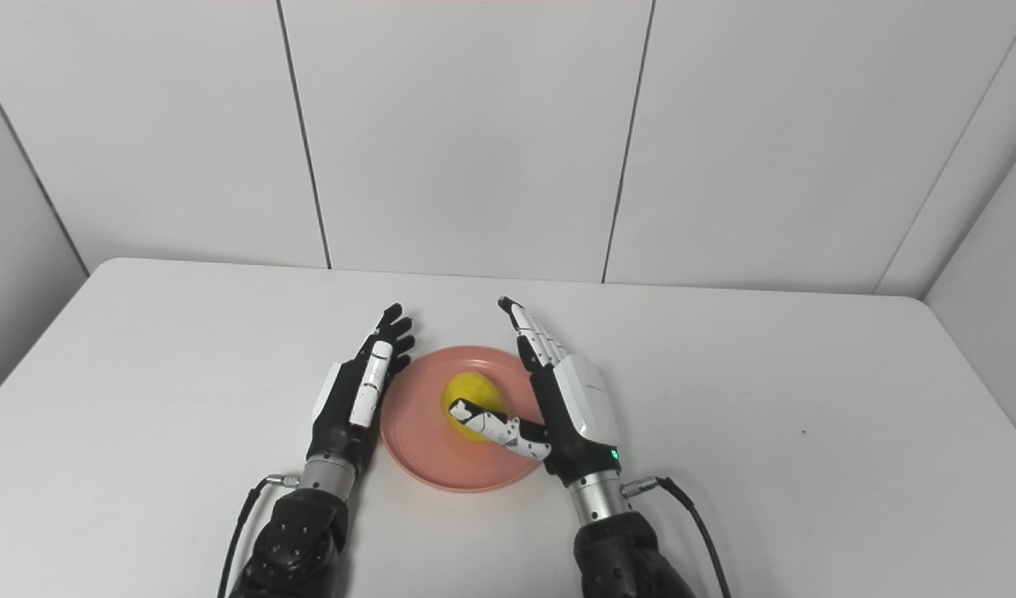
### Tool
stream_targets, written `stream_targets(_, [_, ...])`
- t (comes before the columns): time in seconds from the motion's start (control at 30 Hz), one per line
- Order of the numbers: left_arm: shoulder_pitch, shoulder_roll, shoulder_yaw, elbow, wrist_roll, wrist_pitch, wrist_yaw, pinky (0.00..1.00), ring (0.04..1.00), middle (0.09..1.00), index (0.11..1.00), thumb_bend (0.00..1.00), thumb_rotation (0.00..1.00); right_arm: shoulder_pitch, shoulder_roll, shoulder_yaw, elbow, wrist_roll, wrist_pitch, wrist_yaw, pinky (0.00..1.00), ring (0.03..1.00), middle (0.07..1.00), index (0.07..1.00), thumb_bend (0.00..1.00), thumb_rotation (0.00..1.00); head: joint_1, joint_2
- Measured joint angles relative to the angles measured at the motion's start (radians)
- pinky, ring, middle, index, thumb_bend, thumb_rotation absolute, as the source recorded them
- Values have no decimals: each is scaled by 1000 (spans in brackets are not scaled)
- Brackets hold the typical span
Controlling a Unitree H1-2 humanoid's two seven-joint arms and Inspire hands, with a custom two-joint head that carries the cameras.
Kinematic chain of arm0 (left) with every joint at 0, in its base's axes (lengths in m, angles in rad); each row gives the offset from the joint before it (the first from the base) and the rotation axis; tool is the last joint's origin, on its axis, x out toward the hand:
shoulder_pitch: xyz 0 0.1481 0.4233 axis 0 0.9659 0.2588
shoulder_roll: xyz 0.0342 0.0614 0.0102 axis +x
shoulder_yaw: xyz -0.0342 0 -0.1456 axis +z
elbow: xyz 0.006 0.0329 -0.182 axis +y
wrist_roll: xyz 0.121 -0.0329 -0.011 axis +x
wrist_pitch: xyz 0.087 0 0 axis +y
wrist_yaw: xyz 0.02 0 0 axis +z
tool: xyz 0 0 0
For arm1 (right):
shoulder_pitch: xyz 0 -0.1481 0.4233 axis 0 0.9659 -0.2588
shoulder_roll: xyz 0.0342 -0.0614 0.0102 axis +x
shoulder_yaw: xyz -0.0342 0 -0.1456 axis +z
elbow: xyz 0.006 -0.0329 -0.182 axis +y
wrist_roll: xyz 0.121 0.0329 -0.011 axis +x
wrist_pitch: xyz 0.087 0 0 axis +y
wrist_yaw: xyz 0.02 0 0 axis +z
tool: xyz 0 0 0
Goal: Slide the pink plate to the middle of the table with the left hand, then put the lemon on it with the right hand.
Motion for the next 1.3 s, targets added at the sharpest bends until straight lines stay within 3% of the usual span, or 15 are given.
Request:
stream_targets(0.17, [-2, 6, -1, 3, 1, -2, 0, 960, 931, 961, 967, 547, 1000, -5, 20, -62, 23, 100, -54, 0, 900, 956, 970, 968, 675, 995, -3, 0])
stream_targets(0.27, [-2, 9, -1, 3, 1, -3, 0, 961, 942, 971, 977, 557, 1000, -3, 29, -82, 24, 144, -57, 16, 901, 957, 968, 966, 692, 1000, -6, 2])
stream_targets(0.43, [-5, 14, 0, 6, -2, -5, -2, 969, 957, 978, 984, 559, 1000, 8, 58, -133, 23, 226, -57, 34, 916, 953, 967, 959, 616, 1000, -9, 2])
stream_targets(0.57, [-5, 16, 0, 5, -2, -4, -2, 976, 962, 979, 983, 550, 1000, 12, 69, -155, 22, 261, -56, 41, 925, 963, 967, 957, 620, 1000, -12, 2])
stream_targets(0.67, [-5, 17, 1, 4, -2, -4, -2, 973, 958, 974, 979, 551, 1000, 22, 98, -189, 13, 317, -41, 55, 925, 967, 971, 961, 629, 999, -15, 2])
stream_targets(0.93, [-5, 21, 0, 3, -7, -5, -8, 985, 955, 978, 983, 554, 1000, 31, 133, -215, 0, 425, 3, 124, 999, 1000, 1000, 1000, 667, 1000, -17, 2])
stream_targets(1.3, [-2, 21, -1, -4, -5, -3, -8, 962, 944, 963, 967, 563, 1000, 35, 147, -246, -12, 537, 94, 198, 1000, 1000, 1000, 1000, 692, 1000, -18, 3])
